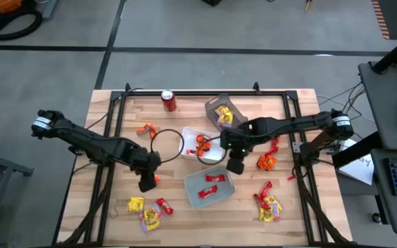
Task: Sort candy
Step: Put the red chocolate pack into the gray bin
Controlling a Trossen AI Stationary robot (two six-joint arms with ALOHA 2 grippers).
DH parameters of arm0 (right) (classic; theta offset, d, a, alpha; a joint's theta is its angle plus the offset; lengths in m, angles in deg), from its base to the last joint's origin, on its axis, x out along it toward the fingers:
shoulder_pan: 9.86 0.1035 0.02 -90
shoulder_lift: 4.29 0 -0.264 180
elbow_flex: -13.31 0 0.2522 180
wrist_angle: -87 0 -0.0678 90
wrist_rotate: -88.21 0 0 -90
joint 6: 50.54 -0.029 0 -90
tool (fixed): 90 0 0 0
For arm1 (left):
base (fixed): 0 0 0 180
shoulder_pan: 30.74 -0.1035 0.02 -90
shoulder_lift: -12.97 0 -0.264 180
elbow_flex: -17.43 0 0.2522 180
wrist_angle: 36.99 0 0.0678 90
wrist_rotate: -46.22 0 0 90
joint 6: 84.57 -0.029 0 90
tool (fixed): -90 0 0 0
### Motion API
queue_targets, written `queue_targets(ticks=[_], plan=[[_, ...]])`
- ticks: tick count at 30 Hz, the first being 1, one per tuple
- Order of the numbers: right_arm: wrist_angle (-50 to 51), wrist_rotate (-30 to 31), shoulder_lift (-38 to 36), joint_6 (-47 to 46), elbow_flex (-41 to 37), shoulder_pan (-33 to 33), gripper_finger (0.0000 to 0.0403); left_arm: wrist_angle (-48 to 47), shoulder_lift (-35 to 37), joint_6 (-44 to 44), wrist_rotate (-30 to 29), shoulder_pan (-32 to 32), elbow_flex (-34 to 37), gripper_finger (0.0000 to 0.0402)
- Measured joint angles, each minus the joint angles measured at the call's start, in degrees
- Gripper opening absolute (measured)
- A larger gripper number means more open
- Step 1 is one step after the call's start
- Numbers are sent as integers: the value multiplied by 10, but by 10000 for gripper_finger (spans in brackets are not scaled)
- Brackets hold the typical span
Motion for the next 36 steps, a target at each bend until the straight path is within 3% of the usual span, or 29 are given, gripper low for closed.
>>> queue_targets(ticks=[9, 18, 22, 27, 31, 36], plan=[[136, -14, 0, -142, -22, 56, 9, 3, 0, -53, -92, 3, -28, 139], [163, -31, 2, 0, -48, 193, 14, 4, 0, -106, -197, 2, -33, 139], [156, -23, 11, -41, -56, 241, 44, 11, 0, -117, -248, 2, -33, 139], [140, 12, 28, -64, -79, 299, 113, 45, 0, -147, -302, 2, -33, 139], [133, 36, 46, -43, -106, 342, 155, 100, 0, -170, -306, 1, -33, 139], [100, 51, 58, -19, -149, 359, 171, 140, 0, -200, -305, 1, -33, 139]])
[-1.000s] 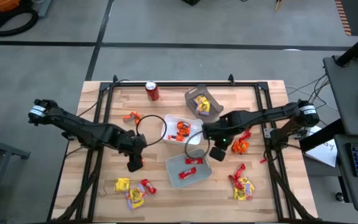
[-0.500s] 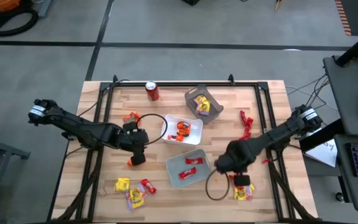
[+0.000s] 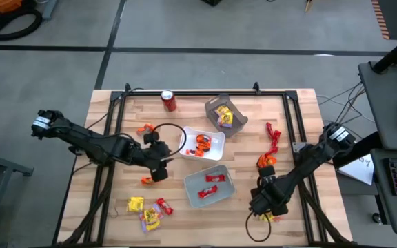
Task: Sort candy
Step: Put the red chocolate pack into the gray bin
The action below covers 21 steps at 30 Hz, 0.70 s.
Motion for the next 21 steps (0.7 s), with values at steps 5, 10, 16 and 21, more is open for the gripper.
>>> queue_targets(ticks=[5, 10, 16, 21], plan=[[-69, 6, 0, 33, -50, -1, 165, 21, 0, -6, 0, 0, 0, 139], [-124, 11, -1, 45, -97, -11, 155, 24, 0, -6, -1, 0, 0, 139], [-185, -3, -5, 40, -132, -31, 134, 26, 0, -6, 0, 0, 0, 139], [-183, 5, -10, 38, -130, -49, 72, 31, 0, -6, -1, 0, 0, 139]])
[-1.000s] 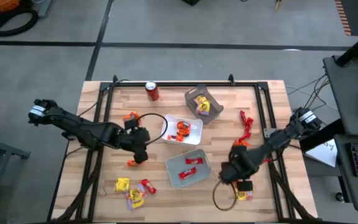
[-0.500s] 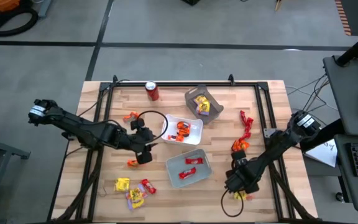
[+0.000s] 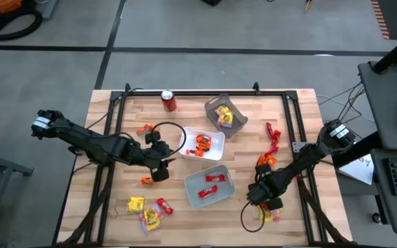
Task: Sort candy
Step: Put the red chocolate pack into the gray bin
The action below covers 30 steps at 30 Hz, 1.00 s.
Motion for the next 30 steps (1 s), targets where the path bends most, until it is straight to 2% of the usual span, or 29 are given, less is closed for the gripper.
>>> queue_targets(ticks=[3, 8, 15, 18, 23, 30], plan=[[6, 11, -6, -1, 18, -9, 29, 0, 0, 0, 0, 0, 0, 139], [84, 42, -13, -22, 83, -24, 29, -4, 1, 0, 1, 0, 0, 139], [87, 200, -17, -17, 191, -50, 29, -6, 2, 1, 1, 0, 0, 139], [68, 240, -17, 7, 221, -65, 29, -16, 3, 18, 10, 1, 0, 139], [-58, 244, -17, 108, 233, -88, 29, -46, 4, 65, 85, 1, 0, 139], [-190, 210, -17, 233, 233, -116, 29, -90, 4, 128, 166, 21, 0, 139]])
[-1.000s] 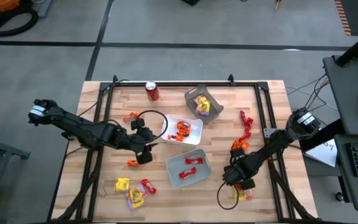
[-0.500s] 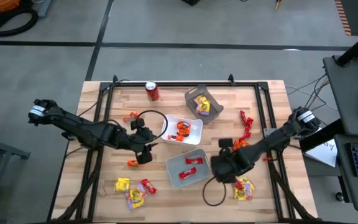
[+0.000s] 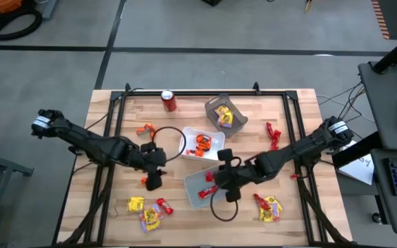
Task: Sort candy
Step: Put the red chocolate pack into the gray bin
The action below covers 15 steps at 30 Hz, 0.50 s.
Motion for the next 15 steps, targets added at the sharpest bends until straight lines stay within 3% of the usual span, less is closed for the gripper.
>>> queue_targets(ticks=[6, 15], plan=[[-35, 0, 0, 32, 0, -13, 47, -34, 0, 65, 40, 32, 0, 139], [-35, -3, 0, 39, 0, -15, 88, -77, -1, 251, 92, 100, 0, 139]])
